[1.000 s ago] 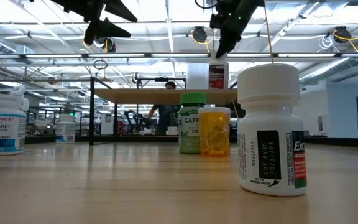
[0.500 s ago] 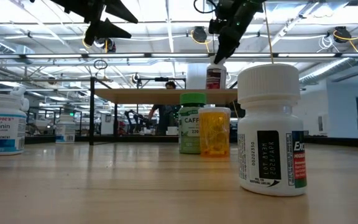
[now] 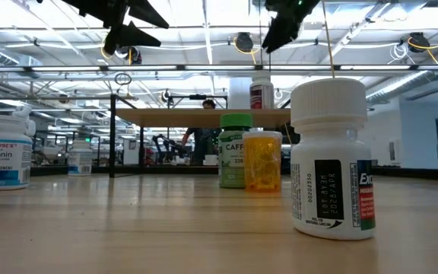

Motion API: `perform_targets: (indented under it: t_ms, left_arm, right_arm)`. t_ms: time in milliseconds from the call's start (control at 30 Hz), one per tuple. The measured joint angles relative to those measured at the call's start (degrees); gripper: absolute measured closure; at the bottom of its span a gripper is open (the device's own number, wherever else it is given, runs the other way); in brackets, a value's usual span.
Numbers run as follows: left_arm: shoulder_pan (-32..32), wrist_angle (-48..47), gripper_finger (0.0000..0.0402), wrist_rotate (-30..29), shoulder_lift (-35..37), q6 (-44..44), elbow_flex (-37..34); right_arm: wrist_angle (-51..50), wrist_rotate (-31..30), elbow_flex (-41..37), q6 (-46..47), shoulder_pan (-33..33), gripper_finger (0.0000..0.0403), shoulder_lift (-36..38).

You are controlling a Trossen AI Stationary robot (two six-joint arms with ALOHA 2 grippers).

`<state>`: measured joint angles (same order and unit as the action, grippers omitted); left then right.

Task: Pick and place medicine bottles onto shelf by color
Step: Put the green pill bottle on the shelf

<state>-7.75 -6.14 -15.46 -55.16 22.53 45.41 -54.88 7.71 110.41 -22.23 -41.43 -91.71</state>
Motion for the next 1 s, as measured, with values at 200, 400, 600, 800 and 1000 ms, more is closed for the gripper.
perform_targets:
  t_ms: [200, 400, 600, 800, 1000]
  left_arm:
    - [0.0, 0.0, 0.0169, 0.1, 0.0, -3.1, 0.0]
    - [0.0, 0.0, 0.0169, 0.1, 0.0, -5.0, 0.0]
    - [0.0, 0.0, 0.0169, 0.6, 0.0, -5.1, 0.0]
    - [0.0, 0.0, 0.0169, 2.5, 0.0, -7.1, 0.0]
    - [0.0, 0.0, 0.0169, 2.5, 0.0, -3.9, 0.0]
  right_arm:
    - [0.2, 9.0, -3.4, 11.9, 6.6, 0.0092, 5.1]
    - [12.7, 6.8, -23.3, 20.4, 22.2, 0.0092, 10.4]
    - [34.4, 2.8, -42.0, 23.9, 33.0, 0.0092, 10.9]
    - [46.4, 6.1, -51.8, 23.7, 36.0, 0.0092, 6.1]
    - [55.2, 7.7, -54.0, 23.3, 39.4, 0.0092, -0.3]
